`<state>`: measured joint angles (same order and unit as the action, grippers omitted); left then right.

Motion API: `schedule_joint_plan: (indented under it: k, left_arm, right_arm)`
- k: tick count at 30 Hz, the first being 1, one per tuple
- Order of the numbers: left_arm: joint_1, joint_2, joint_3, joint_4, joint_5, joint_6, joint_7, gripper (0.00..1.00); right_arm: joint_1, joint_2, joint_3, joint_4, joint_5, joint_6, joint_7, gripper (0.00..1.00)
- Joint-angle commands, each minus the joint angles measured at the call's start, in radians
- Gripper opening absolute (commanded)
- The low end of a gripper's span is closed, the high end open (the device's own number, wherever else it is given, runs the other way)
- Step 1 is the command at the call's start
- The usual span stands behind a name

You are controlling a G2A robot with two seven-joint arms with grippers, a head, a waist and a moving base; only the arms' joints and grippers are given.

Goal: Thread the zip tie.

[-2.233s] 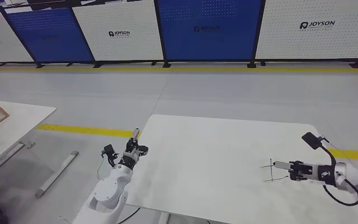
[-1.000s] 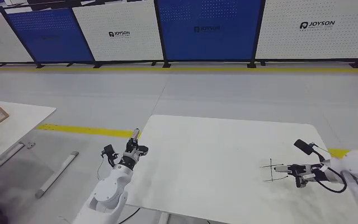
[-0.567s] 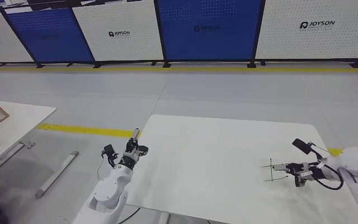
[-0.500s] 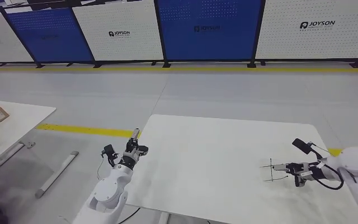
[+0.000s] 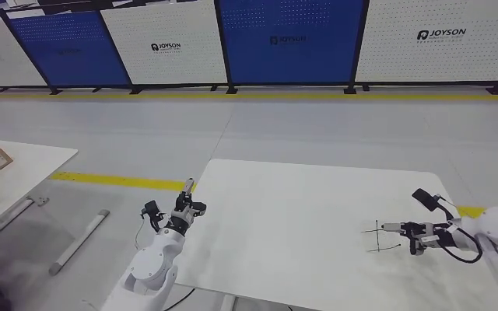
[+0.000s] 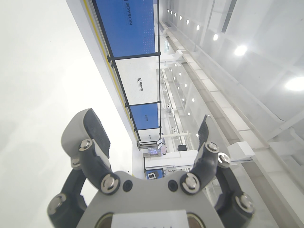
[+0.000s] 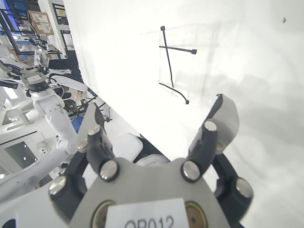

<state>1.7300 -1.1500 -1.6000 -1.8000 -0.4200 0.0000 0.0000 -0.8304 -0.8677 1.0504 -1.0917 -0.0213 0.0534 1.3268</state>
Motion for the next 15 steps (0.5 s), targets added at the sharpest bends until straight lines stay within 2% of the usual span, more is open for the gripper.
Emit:
schedule_joint_plan:
  k: [1,2,3,4,5,6,7,10,15]
  left_arm:
    - [0.000,0.000,0.000,0.000,0.000,0.000,0.000,1.00]
    - [0.000,0.000,0.000,0.000,0.000,0.000,0.000,1.00]
    - [0.000,0.000,0.000,0.000,0.000,0.000,0.000,1.00]
    - [0.000,0.000,0.000,0.000,0.000,0.000,0.000,1.00]
    - [0.000,0.000,0.000,0.000,0.000,0.000,0.000,1.00]
    - [0.000,0.000,0.000,0.000,0.000,0.000,0.000,1.00]
    - [0.000,0.000,0.000,0.000,0.000,0.000,0.000,1.00]
    - [0.000,0.000,0.000,0.000,0.000,0.000,0.000,1.00]
    - [0.000,0.000,0.000,0.000,0.000,0.000,0.000,1.00]
  right_arm:
    - [-0.005,0.001,0.002,-0.005,-0.010,0.027,-0.018,1.00]
    - [-0.008,0.003,0.005,-0.011,-0.012,0.032,-0.020,1.00]
    - [-0.011,0.004,0.008,-0.015,-0.013,0.034,-0.019,0.91]
    - [-0.013,0.005,0.012,-0.018,-0.013,0.036,-0.018,0.64]
    - [-0.017,0.007,0.016,-0.022,-0.014,0.040,-0.017,0.60]
    - [-0.019,0.009,0.019,-0.025,-0.017,0.044,-0.016,0.48]
    - [-0.022,0.011,0.022,-0.030,-0.020,0.046,-0.014,0.41]
    - [-0.026,0.015,0.025,-0.043,-0.039,0.067,0.000,0.38]
    - [-0.027,0.016,0.018,-0.049,-0.058,0.099,0.012,0.41]
